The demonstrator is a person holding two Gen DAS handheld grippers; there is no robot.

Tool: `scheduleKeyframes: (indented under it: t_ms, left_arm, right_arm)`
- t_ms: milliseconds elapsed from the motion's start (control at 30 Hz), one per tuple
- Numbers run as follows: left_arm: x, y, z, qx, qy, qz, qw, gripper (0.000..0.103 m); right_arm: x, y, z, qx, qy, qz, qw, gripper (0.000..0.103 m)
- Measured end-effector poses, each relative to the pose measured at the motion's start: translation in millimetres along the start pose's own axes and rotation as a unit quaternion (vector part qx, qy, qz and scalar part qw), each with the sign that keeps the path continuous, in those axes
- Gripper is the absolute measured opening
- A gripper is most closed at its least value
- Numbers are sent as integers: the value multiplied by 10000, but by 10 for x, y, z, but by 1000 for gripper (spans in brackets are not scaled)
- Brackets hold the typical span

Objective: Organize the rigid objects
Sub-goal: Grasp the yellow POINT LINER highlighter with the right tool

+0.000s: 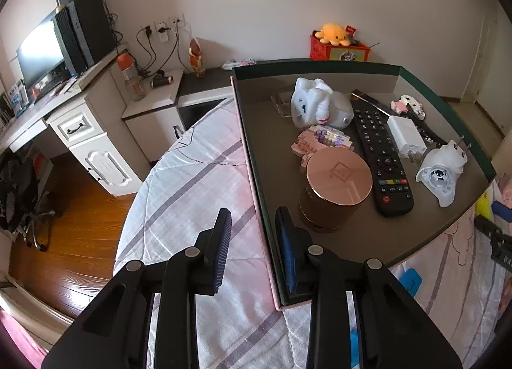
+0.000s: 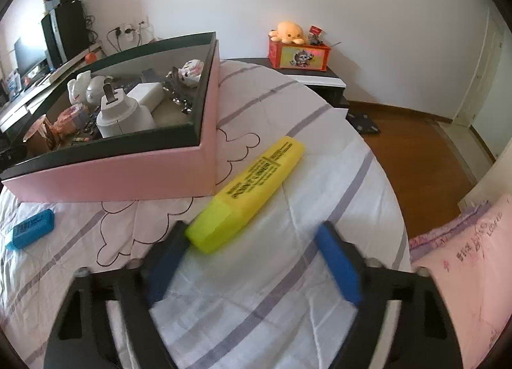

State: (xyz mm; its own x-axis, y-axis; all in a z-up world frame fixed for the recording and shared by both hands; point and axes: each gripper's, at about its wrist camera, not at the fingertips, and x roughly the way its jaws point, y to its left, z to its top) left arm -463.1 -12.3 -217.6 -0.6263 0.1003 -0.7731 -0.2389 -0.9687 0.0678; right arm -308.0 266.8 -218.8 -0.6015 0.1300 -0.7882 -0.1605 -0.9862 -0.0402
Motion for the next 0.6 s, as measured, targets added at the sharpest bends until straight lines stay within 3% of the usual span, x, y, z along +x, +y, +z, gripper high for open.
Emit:
scheduleKeyframes:
  t_ms: [167, 300, 433, 500, 600]
  left_arm:
    - [4, 0, -3, 5, -2, -37, 10000, 25]
    - [1, -30, -5, 81, -26, -78, 9999, 14]
    - [-6, -65, -11, 120, -44, -13, 9999, 13]
    - [-10, -82, -12, 110, -48, -2, 9999, 13]
    - [-12, -98, -18, 108, -43, 14, 9999, 13]
  right_arm:
    - [-42, -70, 46, 331, -92, 327, 9989, 70]
    - [107, -85, 162, 354, 3, 191, 9992, 71]
    - [164, -93, 184, 168, 99, 165, 9997, 67]
    - [149, -114, 182, 99, 101, 105, 9998, 45]
    - [126, -207, 177, 92, 149, 157, 9997, 28]
